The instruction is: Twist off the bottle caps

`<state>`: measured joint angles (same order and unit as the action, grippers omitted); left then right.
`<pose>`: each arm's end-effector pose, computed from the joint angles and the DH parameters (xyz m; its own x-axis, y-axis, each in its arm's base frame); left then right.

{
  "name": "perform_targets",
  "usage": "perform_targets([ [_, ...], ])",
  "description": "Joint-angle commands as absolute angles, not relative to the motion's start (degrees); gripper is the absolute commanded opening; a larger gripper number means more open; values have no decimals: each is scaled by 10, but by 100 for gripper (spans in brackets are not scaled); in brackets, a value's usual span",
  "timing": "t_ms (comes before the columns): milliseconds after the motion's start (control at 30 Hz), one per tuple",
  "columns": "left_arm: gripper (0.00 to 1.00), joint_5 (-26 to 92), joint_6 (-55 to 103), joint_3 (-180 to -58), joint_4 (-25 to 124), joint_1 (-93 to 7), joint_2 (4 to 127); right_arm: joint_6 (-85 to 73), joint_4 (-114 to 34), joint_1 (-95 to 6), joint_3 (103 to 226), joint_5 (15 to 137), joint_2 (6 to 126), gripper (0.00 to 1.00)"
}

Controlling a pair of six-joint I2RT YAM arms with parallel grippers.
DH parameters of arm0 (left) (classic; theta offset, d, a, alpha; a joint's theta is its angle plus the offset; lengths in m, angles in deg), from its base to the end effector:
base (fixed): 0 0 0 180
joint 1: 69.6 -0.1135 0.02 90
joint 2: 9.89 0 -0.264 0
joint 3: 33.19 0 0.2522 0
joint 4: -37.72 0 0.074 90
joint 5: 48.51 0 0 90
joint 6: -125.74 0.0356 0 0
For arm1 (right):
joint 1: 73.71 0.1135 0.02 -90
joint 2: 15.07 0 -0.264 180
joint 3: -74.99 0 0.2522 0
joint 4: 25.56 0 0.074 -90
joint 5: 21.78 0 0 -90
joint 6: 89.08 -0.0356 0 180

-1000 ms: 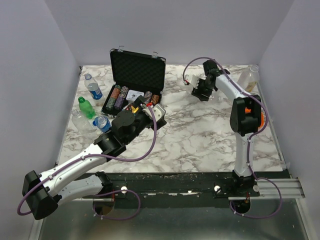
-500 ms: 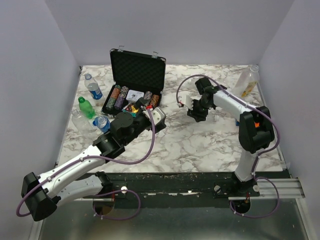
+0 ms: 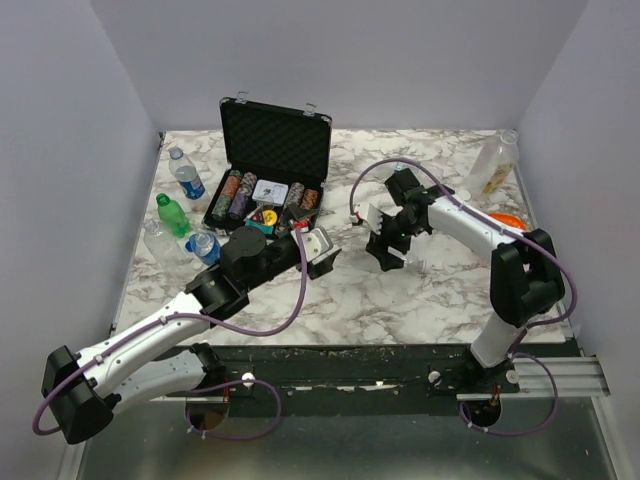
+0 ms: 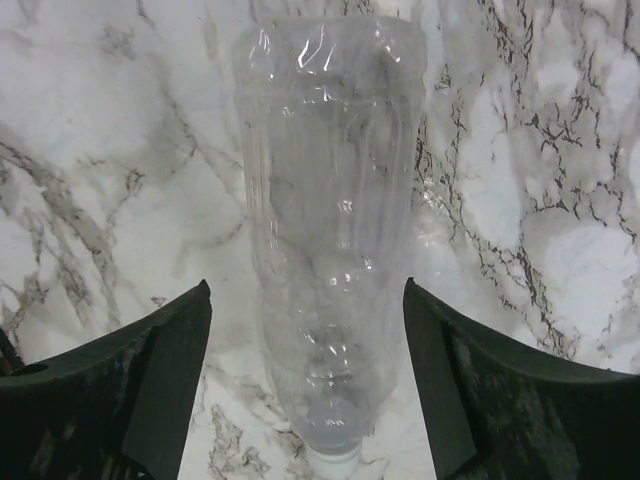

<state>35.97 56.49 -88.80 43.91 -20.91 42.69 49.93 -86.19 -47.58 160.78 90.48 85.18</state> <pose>0.1431 -0.1680 0.3305 0.2533 0.2460 -0.9356 0.7714 0.5323 0.3488 0.2981 0.1613 0.2070 -0.1954 -0.8739 -0.4451 -0.9796 0.1956 0.0459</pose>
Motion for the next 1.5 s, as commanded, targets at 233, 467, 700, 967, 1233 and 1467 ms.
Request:
perform_targets([
  [233, 99, 139, 537, -969, 542, -213, 522, 448, -891, -563, 1567, 1033, 671, 89],
  [467, 99, 149, 737, -1106, 781, -160, 694, 346, -841, -714, 1522, 1261, 552, 89],
  [700, 99, 254, 850, -1238, 904, -111, 893, 284, -790, -759, 1501, 1289, 522, 93],
  [967, 97, 296, 855, -1318, 844, -106, 1002, 248, -790, -792, 1507, 1280, 554, 92],
  [1233, 94, 328, 854, -1305, 785, -101, 1052, 284, -826, -839, 1515, 1304, 583, 93],
  [1467, 88, 379, 833, -1284, 696, -84, 1077, 301, -848, -860, 1522, 1314, 603, 93],
])
